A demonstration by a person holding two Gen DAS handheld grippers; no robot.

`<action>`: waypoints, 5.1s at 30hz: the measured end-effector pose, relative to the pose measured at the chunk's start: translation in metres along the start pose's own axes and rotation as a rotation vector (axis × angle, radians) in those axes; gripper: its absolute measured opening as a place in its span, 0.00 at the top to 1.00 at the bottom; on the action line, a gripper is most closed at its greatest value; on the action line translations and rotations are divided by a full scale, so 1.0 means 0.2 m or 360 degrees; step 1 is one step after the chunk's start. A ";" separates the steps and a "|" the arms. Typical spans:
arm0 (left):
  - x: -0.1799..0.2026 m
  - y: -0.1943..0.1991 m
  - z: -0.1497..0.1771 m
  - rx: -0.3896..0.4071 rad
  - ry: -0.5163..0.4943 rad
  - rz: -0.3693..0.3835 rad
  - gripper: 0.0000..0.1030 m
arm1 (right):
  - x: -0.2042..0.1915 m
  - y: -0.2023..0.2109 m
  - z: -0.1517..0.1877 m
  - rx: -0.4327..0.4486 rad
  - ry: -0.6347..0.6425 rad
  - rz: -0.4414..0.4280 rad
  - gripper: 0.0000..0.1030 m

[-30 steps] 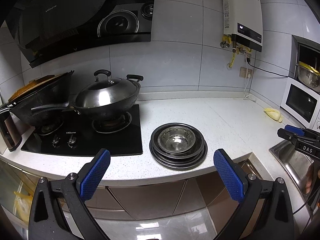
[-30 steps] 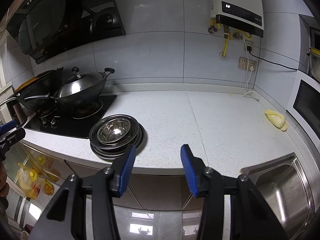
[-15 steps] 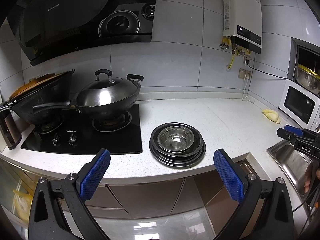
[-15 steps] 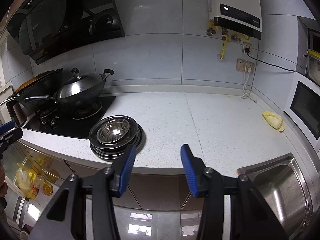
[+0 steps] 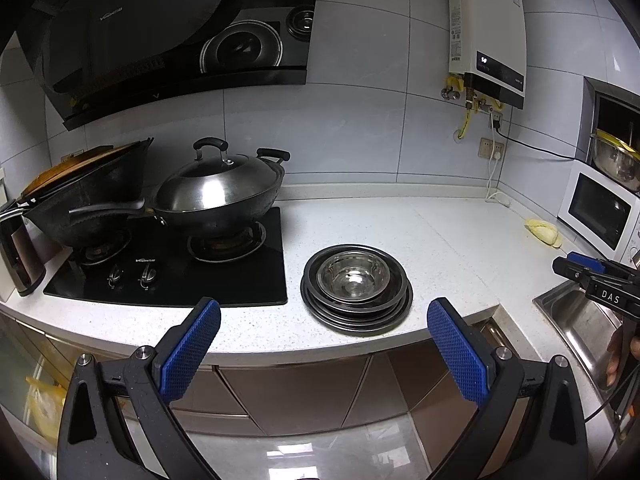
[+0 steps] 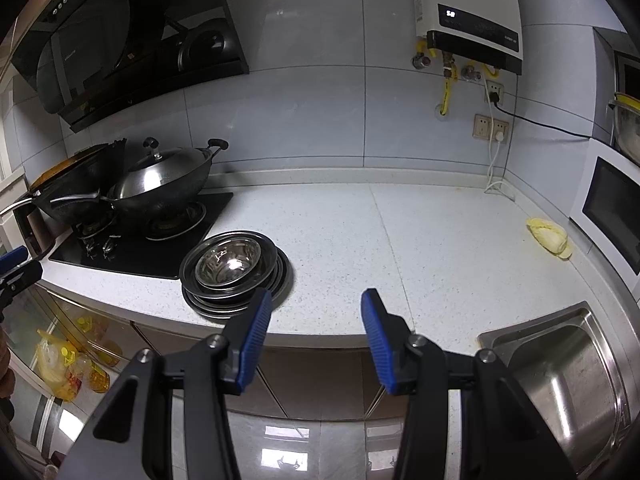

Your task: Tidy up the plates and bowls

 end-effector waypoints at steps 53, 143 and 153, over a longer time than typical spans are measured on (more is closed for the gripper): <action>0.16 -0.03 -0.17 0.0127 -0.0054 0.0078 0.02 | 0.37 0.01 -0.07 0.0006 -0.0529 0.0091 0.56; 0.18 0.03 -0.12 0.0115 -0.0040 0.0053 0.02 | 0.17 0.08 -0.03 0.0034 -0.0006 0.0060 0.56; 0.21 -0.01 -0.11 0.0091 -0.0053 0.0067 0.02 | 0.19 0.04 -0.02 0.0002 0.0013 0.0060 0.56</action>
Point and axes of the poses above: each gripper's, at about its wrist camera, not at the fingertips, and y roughly against the way its jaws point, x to its right, z to its underside, the point moved 6 cm from there along -y, roughly the way its jaws point, and after that the axes turned 9 degrees about z, right-handed, at the moved point
